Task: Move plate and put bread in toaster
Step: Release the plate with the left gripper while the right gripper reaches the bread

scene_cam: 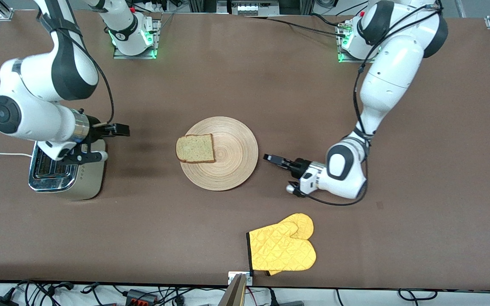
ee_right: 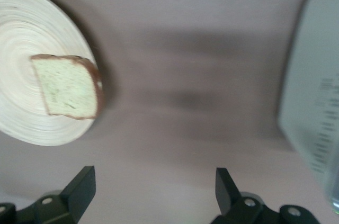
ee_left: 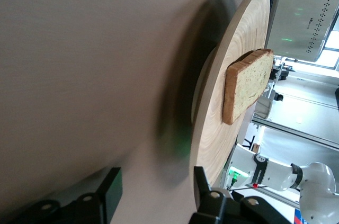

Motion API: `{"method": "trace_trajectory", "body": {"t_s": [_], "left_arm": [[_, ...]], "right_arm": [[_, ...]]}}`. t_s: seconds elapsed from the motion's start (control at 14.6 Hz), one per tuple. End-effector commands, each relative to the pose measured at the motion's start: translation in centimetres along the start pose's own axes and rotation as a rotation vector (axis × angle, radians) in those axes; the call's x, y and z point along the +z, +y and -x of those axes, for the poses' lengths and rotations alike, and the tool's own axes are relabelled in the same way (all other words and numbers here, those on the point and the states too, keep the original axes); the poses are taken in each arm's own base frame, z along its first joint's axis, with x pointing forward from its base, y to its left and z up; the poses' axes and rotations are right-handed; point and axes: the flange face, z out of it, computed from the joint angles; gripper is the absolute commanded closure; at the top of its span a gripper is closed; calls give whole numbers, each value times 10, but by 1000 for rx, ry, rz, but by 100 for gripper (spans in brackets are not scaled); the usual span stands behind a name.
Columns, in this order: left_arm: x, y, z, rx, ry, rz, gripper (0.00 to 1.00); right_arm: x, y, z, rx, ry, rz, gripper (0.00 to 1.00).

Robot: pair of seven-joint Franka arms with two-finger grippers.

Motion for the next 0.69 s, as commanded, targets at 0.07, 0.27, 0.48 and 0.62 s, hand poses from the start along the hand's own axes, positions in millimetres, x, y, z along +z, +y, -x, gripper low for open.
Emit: {"method": "trace_trajectory", "body": {"t_s": [0.07, 0.27, 0.48, 0.62], "left_arm": [[-87, 0, 25, 12, -71, -13, 38], [-177, 7, 56, 50, -135, -224, 43], [-241, 62, 85, 52, -169, -501, 55], [-292, 86, 111, 8, -134, -617, 67]], "right_arm": [[44, -1, -15, 52, -32, -82, 0], [93, -9, -33, 75, -56, -145, 13], [133, -22, -45, 95, -67, -201, 19], [146, -31, -48, 97, -75, -215, 25]]}}
